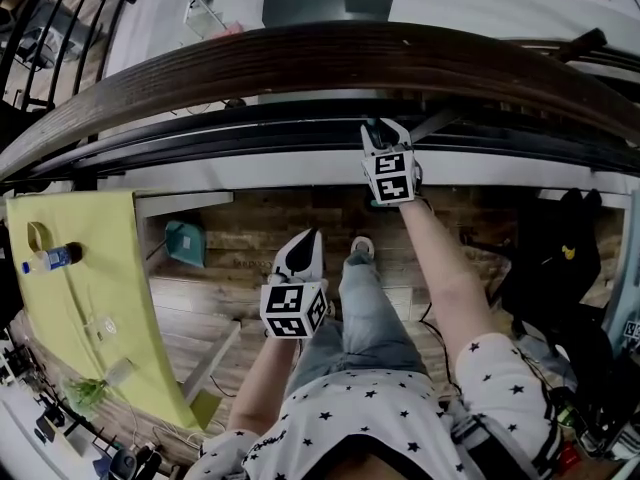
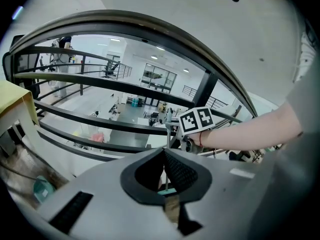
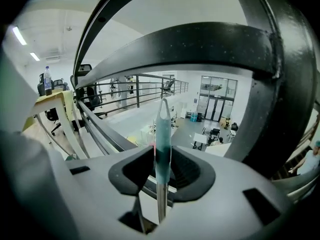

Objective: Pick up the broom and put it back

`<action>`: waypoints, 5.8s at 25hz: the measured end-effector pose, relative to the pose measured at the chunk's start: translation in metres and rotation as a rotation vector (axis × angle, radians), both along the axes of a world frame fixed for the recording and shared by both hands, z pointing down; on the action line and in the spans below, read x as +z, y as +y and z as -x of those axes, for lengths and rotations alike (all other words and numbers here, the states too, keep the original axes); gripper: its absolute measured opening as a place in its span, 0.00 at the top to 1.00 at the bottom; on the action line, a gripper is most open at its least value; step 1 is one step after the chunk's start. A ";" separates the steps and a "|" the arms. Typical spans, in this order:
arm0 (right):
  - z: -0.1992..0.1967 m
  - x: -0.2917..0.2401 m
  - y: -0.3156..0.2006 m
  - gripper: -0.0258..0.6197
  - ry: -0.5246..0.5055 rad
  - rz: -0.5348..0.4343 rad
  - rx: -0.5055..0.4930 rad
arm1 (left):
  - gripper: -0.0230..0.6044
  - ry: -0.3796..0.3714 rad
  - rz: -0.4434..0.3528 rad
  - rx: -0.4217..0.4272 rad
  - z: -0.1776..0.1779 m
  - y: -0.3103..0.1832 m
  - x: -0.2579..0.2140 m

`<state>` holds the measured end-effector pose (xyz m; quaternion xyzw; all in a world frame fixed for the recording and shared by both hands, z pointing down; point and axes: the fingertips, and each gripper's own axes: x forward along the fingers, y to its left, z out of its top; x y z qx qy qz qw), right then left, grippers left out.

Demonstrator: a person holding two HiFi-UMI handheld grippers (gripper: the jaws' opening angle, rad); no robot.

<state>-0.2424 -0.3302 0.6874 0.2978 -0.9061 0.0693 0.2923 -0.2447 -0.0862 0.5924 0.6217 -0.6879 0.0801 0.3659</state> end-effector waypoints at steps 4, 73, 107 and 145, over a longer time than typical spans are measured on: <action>0.000 0.000 -0.001 0.84 0.015 -0.005 -0.008 | 0.95 -0.002 0.001 0.002 -0.002 0.002 -0.002; -0.316 -0.144 0.153 0.84 -0.046 -0.179 0.556 | 0.95 -0.009 -0.133 0.424 -0.143 0.050 -0.087; -0.398 -0.065 -0.027 0.84 0.016 -0.084 0.557 | 0.95 -0.013 -0.053 0.482 -0.255 -0.129 -0.040; -0.351 -0.016 -0.155 0.84 0.124 -0.102 0.444 | 0.95 0.016 -0.001 0.484 -0.252 -0.147 -0.004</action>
